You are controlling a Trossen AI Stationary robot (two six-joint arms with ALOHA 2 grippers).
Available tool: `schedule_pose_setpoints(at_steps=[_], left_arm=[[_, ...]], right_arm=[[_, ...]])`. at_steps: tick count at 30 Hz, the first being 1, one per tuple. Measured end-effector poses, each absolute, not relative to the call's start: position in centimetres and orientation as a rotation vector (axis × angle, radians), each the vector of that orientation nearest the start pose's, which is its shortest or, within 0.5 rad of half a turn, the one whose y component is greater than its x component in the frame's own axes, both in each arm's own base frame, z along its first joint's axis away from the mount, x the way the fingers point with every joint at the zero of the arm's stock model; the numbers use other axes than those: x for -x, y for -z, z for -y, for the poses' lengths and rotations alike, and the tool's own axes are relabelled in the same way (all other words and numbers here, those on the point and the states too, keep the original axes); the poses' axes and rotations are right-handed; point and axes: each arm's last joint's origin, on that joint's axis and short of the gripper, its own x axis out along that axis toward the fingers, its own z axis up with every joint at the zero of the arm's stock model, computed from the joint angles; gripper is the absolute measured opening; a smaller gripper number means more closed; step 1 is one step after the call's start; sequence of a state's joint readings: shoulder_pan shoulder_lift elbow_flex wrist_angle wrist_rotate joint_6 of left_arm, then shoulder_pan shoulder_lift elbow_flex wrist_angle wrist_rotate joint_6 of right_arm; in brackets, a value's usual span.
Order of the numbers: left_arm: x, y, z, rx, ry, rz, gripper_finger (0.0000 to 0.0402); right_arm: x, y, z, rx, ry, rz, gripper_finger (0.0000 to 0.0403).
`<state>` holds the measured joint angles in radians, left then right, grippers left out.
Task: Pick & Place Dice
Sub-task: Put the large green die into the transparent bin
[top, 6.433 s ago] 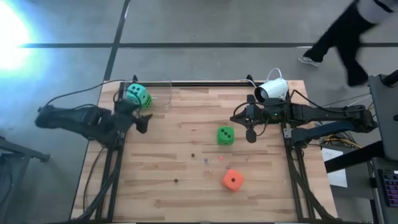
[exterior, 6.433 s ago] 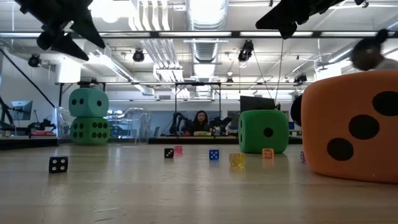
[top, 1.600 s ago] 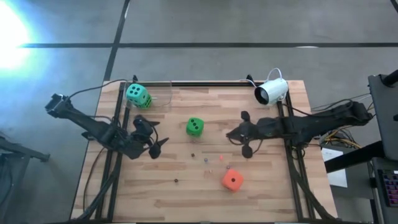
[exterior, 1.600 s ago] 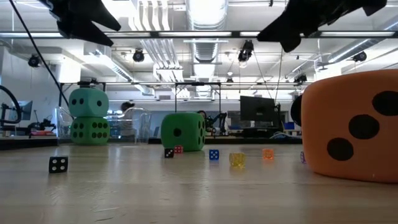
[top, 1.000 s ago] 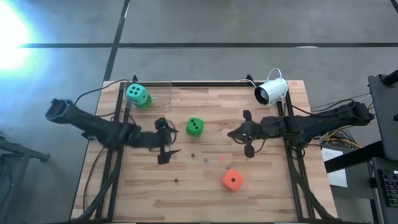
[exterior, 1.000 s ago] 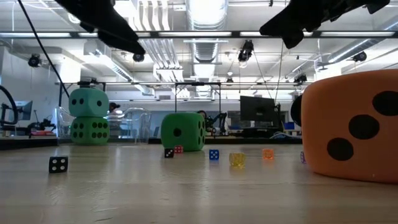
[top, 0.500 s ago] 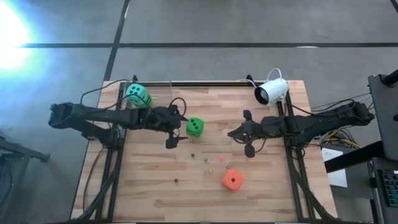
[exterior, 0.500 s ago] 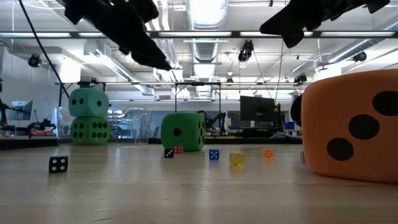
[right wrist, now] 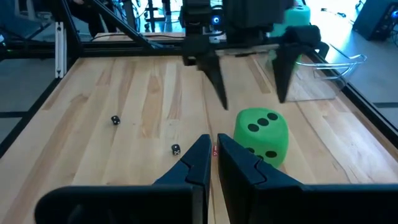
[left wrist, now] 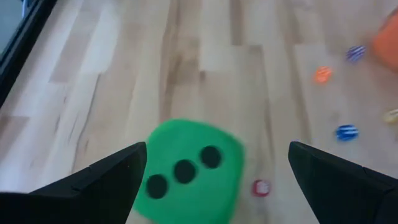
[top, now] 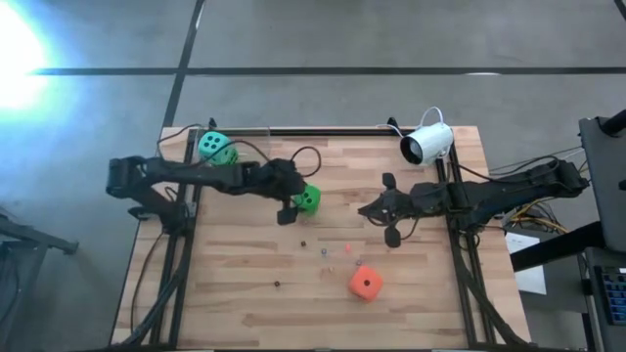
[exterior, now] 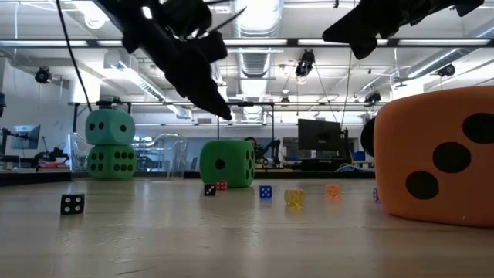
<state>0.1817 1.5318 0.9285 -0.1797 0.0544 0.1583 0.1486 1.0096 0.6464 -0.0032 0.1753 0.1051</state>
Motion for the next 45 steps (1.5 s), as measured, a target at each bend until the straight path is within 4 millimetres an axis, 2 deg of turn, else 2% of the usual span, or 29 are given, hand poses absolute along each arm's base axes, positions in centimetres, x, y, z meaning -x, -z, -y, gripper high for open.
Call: schedule_pose_setpoints(at_steps=[6, 13, 40, 45], left_arm=[[-32.1, -20.2, -6.9, -0.023, -0.065, -0.941, 0.0392], [-33.6, -19.4, -7.3, -0.044, -0.020, -0.965, 0.0392], [-33.3, -19.2, -8.1, -0.037, -0.050, -0.988, 0.0392], [-33.7, -18.4, -8.1, -0.025, -0.034, -1.006, 0.0392]], right_arm=[[-21.8, -26.2, -2.8, -0.044, 0.046, -0.360, 0.0027], [-21.8, -26.2, -2.8, -0.043, 0.045, -0.360, 0.0027], [-21.8, -26.2, -2.8, -0.042, 0.046, -0.359, 0.0027], [-21.8, -26.2, -2.7, -0.042, 0.046, -0.358, 0.0027]])
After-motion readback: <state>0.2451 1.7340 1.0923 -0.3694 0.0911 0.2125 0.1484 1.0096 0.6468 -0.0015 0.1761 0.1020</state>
